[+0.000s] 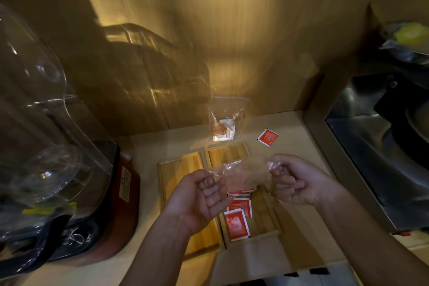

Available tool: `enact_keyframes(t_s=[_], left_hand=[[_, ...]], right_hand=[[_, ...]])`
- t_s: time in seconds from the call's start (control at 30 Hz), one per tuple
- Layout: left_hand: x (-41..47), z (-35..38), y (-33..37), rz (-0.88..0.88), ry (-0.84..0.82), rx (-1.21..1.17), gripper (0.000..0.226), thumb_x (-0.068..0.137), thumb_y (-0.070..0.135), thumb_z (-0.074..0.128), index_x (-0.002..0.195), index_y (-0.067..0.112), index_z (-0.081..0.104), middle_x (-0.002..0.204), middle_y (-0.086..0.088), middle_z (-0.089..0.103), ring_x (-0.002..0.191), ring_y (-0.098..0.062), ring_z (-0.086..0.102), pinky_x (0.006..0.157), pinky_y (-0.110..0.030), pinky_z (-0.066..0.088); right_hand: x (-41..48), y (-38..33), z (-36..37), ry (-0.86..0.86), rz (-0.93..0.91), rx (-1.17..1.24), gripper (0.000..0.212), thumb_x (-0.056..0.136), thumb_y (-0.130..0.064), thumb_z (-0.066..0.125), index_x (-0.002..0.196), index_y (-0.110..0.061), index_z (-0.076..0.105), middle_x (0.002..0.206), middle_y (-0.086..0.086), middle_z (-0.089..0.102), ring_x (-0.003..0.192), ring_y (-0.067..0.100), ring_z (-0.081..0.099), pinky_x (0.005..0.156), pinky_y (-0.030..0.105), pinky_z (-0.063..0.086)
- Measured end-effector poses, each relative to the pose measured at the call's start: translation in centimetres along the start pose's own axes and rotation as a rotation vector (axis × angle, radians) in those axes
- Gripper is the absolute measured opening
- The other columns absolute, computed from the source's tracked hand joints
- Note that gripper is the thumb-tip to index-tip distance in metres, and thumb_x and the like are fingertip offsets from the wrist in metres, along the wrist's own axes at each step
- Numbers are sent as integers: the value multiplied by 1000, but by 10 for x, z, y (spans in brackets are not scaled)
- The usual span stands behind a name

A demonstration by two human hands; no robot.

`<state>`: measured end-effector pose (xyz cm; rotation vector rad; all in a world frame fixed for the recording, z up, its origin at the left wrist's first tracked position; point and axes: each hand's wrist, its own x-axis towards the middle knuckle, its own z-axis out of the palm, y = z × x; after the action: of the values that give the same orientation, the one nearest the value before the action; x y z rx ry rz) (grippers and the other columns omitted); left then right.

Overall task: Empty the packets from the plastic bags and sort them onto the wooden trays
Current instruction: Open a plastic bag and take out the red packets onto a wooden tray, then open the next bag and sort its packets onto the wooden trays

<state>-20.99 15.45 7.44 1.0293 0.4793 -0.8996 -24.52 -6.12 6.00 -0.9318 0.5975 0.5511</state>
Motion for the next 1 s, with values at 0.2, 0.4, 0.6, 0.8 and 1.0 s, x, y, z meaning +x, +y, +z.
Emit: enact_keyframes(t_s=[0.2, 0.4, 0.6, 0.8, 1.0], left_hand=[[3, -4, -1, 28, -2, 135, 11, 84, 14, 53, 76, 10, 60, 68, -6, 65, 63, -17, 62, 52, -27, 57], [18, -7, -5, 243, 88, 452, 12, 83, 1, 56, 80, 11, 61, 74, -6, 68, 70, -17, 62, 60, -26, 51], [43, 7, -9, 429, 87, 589, 18, 84, -8, 54, 75, 6, 61, 70, -2, 63, 61, -13, 58, 45, -16, 46], [99, 39, -23, 464, 13, 670, 35, 83, -18, 45, 68, 9, 59, 65, -5, 57, 52, -8, 57, 46, -18, 46], [161, 71, -68, 304, -73, 765, 40, 79, -17, 50, 56, 15, 56, 39, 6, 57, 45, -7, 51, 39, -12, 39]], right_hand=[[-3, 6, -3, 83, -91, -123, 12, 71, -16, 58, 59, -13, 56, 38, -1, 46, 30, 7, 37, 33, 15, 36], [7, 11, -16, 180, -260, -313, 15, 80, -6, 62, 67, -12, 66, 53, 6, 56, 44, 16, 44, 45, 22, 38], [15, 17, -32, 314, -304, -362, 3, 73, -8, 71, 74, -10, 68, 77, 20, 55, 65, 23, 44, 54, 29, 29], [21, 9, -67, 565, -364, -278, 11, 79, 7, 60, 76, -4, 61, 66, 12, 58, 48, 15, 51, 45, 22, 39], [20, 12, -116, 809, -406, -231, 26, 78, 15, 56, 60, -4, 56, 51, 9, 51, 28, -1, 46, 32, 10, 38]])
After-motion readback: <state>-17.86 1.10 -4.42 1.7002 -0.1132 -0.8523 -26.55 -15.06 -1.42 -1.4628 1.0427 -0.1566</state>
